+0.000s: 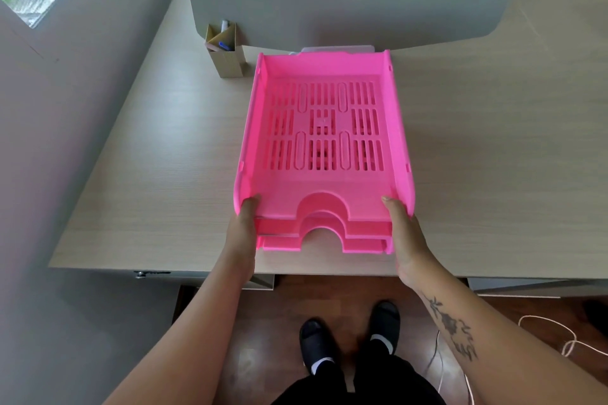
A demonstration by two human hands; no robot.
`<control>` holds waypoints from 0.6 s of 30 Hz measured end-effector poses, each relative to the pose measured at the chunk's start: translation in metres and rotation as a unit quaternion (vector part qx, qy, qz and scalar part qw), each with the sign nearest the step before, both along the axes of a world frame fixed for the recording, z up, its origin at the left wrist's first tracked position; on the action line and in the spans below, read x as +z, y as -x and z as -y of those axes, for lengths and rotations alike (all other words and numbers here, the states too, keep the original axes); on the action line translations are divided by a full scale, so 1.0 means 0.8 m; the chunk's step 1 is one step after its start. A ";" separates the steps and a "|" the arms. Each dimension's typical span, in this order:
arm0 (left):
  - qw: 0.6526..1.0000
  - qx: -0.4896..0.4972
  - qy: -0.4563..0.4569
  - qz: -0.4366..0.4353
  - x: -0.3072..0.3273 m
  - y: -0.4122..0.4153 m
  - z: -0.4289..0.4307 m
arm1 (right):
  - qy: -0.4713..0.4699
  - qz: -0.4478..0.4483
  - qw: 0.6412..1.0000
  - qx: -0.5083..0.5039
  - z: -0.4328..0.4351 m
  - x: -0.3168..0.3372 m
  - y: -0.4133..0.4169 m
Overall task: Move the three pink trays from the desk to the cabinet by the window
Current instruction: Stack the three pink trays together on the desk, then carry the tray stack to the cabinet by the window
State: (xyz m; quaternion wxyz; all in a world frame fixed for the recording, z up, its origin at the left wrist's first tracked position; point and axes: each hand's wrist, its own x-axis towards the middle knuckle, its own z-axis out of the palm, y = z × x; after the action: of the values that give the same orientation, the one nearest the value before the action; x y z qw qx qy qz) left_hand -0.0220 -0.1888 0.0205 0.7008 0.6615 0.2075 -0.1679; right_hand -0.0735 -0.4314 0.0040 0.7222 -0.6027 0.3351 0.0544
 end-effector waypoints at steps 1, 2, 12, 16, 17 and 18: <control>1.000 -0.001 0.004 0.002 0.003 -0.003 0.000 | 0.001 0.001 1.000 -0.001 0.001 0.003 -0.004; 1.000 -0.001 0.009 0.004 0.006 -0.006 0.000 | 0.003 0.001 1.000 -0.001 0.001 0.007 -0.009; 0.992 0.090 0.040 0.076 0.104 -0.040 -0.018 | 0.003 0.116 0.988 0.105 -0.001 0.109 -0.094; 0.978 0.180 0.037 0.102 0.146 -0.020 -0.049 | -0.016 0.154 0.971 0.180 -0.033 0.144 -0.129; 0.971 0.208 0.033 0.111 0.155 -0.006 -0.057 | -0.021 0.159 0.965 0.206 -0.045 0.150 -0.133; 0.963 0.241 0.025 0.118 0.163 0.009 -0.065 | -0.026 0.164 0.958 0.233 -0.057 0.155 -0.136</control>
State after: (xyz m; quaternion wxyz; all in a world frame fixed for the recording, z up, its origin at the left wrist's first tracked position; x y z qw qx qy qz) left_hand -0.0291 -0.1364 0.1506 0.7562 0.5895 0.2724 0.0805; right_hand 0.0350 -0.3855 0.1281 0.7500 -0.6455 0.0612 0.1306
